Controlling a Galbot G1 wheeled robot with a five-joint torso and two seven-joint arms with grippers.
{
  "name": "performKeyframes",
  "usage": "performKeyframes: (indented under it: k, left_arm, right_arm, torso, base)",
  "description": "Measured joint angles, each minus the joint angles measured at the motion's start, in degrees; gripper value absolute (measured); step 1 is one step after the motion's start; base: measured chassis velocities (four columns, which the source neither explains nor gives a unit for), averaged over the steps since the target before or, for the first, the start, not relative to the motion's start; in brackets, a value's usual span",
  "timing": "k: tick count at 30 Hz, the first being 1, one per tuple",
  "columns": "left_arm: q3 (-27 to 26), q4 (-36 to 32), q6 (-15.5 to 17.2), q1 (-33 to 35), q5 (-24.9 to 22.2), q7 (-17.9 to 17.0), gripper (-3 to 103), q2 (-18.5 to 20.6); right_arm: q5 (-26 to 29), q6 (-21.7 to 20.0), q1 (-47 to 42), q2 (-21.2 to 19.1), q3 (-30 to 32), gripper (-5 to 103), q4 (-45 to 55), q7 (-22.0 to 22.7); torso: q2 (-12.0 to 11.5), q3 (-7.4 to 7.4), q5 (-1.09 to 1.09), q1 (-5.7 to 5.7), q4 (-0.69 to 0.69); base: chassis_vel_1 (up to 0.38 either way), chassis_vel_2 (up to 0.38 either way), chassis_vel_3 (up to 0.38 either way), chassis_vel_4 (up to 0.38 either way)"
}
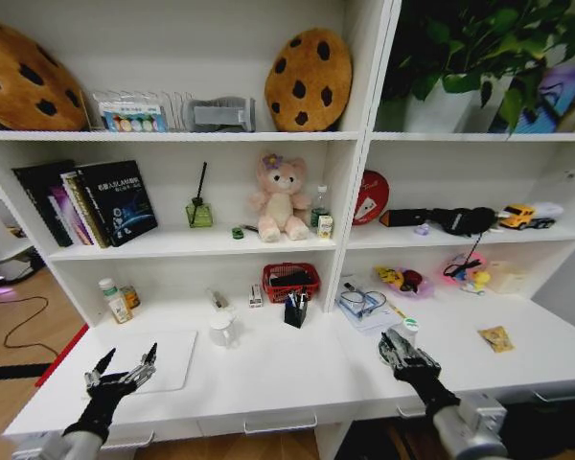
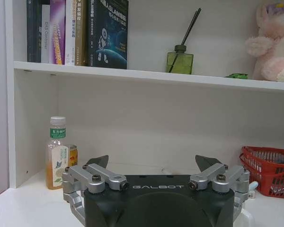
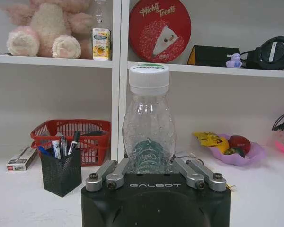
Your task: Organize the objects on the table.
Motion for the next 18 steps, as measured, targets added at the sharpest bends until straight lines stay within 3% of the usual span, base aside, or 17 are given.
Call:
performKeyframes:
  k: [4,13,18]
  left_arm:
    - [0.0,0.0,0.0,0.0,0.0,0.0,100,0.0]
    - [0.0,0.0,0.0,0.0,0.0,0.0,100,0.0]
    - [-0.01,0.0,0.0,0.01,0.0,0.0,100,-0.01]
  right_arm:
    - [0.15,-3.19,3.22,-1.07,-4.08,26,-0.02,4.73]
    - [-2.79,-3.99,4.24,-1.63,-8.53,26,-0.27,5.73]
    - [-5.29,-3.91,0.85,0.49,-11.16,26,-0.33,6.71]
  torso:
    - [-0.02,0.01,0.0,0.02,-0.01]
    - [-0.01,0.0,0.0,0.0,-0.02]
    - [0.04,-0.03,0.0,-0.07,0.01]
  base:
    - [0.071,-0.051,-0.053,0.072]
    - [0.17,-0.167,-0.183,0.174]
    - [0.17,-0.141,-0.176,0.162]
